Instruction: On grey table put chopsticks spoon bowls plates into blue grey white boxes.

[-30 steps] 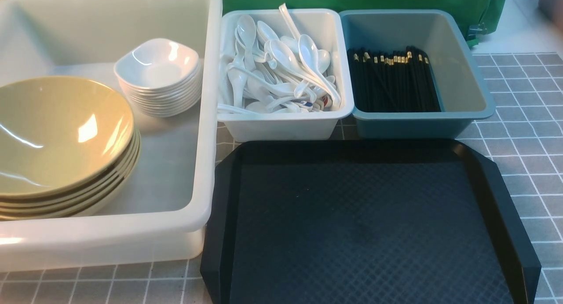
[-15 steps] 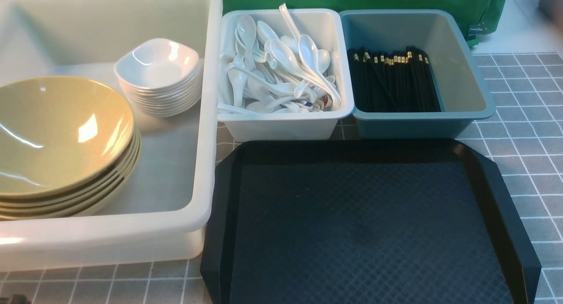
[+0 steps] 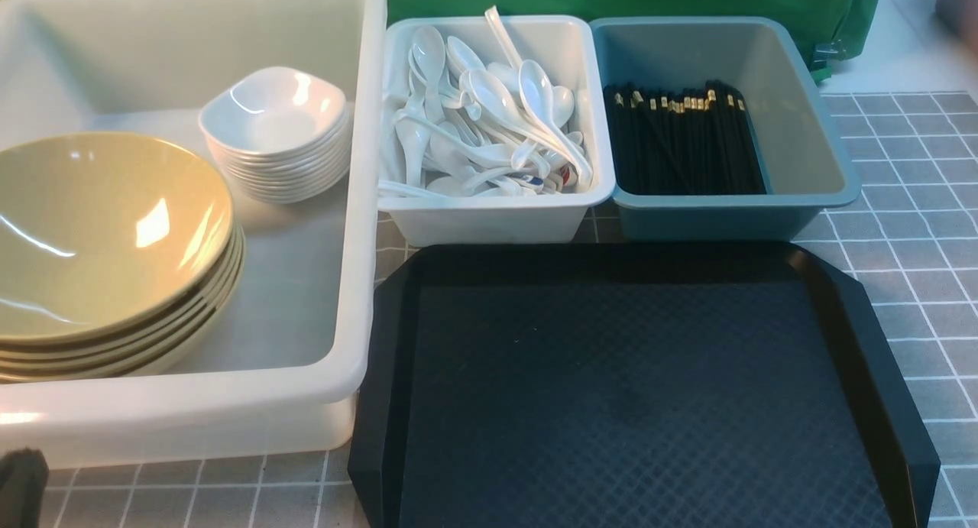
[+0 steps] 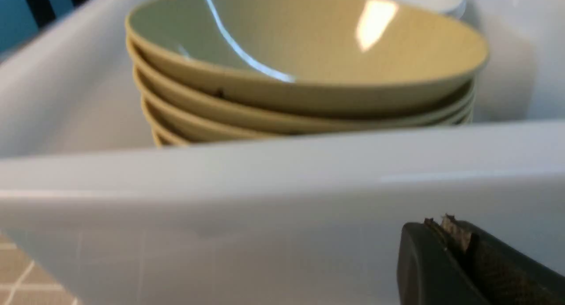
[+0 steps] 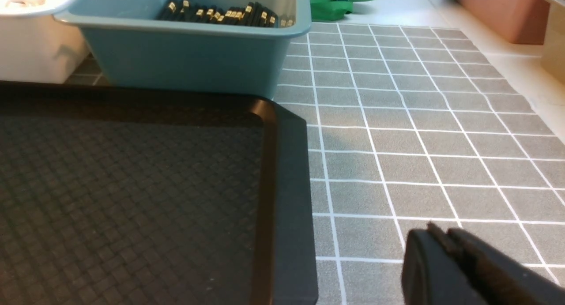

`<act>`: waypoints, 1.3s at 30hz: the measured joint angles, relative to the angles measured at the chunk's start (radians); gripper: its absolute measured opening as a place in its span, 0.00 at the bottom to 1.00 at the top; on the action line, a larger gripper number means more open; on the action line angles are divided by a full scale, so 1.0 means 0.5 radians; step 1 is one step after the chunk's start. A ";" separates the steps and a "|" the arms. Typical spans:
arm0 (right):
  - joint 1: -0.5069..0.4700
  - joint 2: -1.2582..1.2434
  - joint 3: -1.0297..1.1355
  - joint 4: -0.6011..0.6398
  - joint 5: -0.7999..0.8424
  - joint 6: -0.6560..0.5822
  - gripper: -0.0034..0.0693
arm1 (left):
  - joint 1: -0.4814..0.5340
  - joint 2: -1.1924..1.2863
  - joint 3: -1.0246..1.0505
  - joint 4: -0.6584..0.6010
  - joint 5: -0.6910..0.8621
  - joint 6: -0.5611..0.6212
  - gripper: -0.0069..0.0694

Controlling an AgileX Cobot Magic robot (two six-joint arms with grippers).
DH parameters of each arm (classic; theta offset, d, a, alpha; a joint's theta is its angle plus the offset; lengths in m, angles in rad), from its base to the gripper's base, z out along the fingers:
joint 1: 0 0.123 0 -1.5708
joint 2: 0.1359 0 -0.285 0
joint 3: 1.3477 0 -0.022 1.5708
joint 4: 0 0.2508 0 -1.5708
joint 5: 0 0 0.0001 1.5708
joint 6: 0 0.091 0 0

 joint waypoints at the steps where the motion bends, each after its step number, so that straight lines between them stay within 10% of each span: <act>1: 0.000 0.000 0.000 0.000 0.000 0.000 0.16 | 0.000 0.000 0.000 -0.003 0.004 0.000 0.08; 39: 0.000 0.000 0.000 0.000 0.000 0.000 0.20 | 0.000 -0.004 0.000 -0.002 0.005 -0.004 0.08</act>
